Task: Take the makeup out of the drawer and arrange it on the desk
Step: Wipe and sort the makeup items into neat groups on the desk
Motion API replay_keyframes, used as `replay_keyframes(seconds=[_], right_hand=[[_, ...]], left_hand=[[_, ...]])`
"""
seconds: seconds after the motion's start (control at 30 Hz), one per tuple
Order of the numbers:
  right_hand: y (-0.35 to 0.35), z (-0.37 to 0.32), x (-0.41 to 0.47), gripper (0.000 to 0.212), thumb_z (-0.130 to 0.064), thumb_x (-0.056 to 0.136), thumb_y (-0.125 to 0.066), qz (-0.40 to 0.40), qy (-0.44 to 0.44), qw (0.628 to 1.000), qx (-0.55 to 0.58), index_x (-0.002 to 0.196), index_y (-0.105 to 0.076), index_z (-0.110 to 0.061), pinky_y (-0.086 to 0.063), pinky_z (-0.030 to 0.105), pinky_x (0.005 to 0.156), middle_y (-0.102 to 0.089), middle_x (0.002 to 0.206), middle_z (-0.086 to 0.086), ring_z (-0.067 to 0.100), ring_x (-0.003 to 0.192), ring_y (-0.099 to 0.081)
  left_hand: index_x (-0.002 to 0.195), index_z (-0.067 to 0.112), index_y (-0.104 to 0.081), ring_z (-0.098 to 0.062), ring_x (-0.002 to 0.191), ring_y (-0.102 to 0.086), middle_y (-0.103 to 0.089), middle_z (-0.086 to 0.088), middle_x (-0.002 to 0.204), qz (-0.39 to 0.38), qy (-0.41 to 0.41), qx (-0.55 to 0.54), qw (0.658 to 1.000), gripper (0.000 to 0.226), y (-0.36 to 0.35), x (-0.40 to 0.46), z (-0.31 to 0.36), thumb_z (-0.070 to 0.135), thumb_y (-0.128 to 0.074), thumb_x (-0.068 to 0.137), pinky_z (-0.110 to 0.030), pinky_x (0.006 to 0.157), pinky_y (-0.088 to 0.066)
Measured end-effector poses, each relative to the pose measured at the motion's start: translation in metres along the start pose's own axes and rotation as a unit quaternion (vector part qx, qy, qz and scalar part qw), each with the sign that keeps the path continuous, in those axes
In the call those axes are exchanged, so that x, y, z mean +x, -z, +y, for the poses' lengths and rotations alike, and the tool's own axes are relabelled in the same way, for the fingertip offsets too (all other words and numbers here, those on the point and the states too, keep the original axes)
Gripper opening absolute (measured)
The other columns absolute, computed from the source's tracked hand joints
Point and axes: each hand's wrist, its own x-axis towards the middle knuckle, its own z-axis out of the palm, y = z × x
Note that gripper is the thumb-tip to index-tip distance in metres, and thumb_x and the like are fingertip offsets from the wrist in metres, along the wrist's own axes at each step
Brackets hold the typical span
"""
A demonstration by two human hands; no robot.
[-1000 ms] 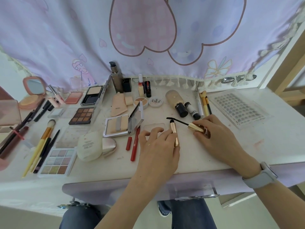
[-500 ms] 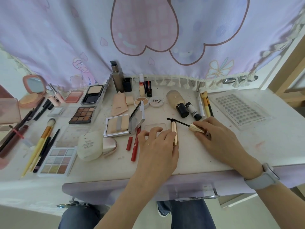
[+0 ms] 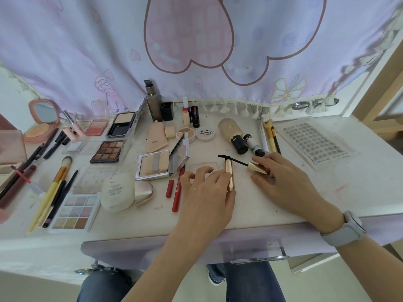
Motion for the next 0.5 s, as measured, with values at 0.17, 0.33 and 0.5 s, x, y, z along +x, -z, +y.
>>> replay_keyframes(seconds=[0.17,0.33,0.5], right_hand=[[0.007,-0.006,0.004,0.031,-0.032,0.087,-0.057,0.083,0.0,0.994,0.073,0.115,-0.062,-0.019,-0.032,0.018,0.065,-0.055,0.102,-0.007,-0.001,0.07,-0.044],[0.012,-0.012,0.049,0.032,-0.041,0.086,-0.056,0.09,-0.058,0.994,-0.001,0.103,-0.063,-0.015,-0.032,0.024,0.075,-0.054,0.106,0.002,0.019,0.106,-0.046],[0.003,-0.021,0.081,0.054,-0.06,0.08,-0.053,-0.04,-0.064,0.988,-0.133,0.1,-0.061,-0.011,-0.033,0.03,0.085,-0.05,0.11,0.01,0.026,0.114,-0.038]], left_hand=[[0.106,0.016,-0.066,-0.022,0.108,-0.057,-0.068,0.002,0.109,0.025,-0.009,0.009,1.0,0.026,0.002,0.0,0.0,0.024,-0.067,0.081,-0.046,0.091,-0.035],[0.095,0.015,-0.07,-0.023,0.099,-0.063,-0.07,0.0,0.102,0.093,-0.023,0.003,0.995,0.022,0.001,0.002,0.002,0.02,-0.071,0.074,-0.046,0.087,-0.042],[0.09,0.013,-0.071,-0.024,0.095,-0.064,-0.069,-0.001,0.098,0.132,-0.031,-0.024,0.99,0.019,0.01,0.003,-0.001,0.019,-0.061,0.074,-0.041,0.085,-0.045]])
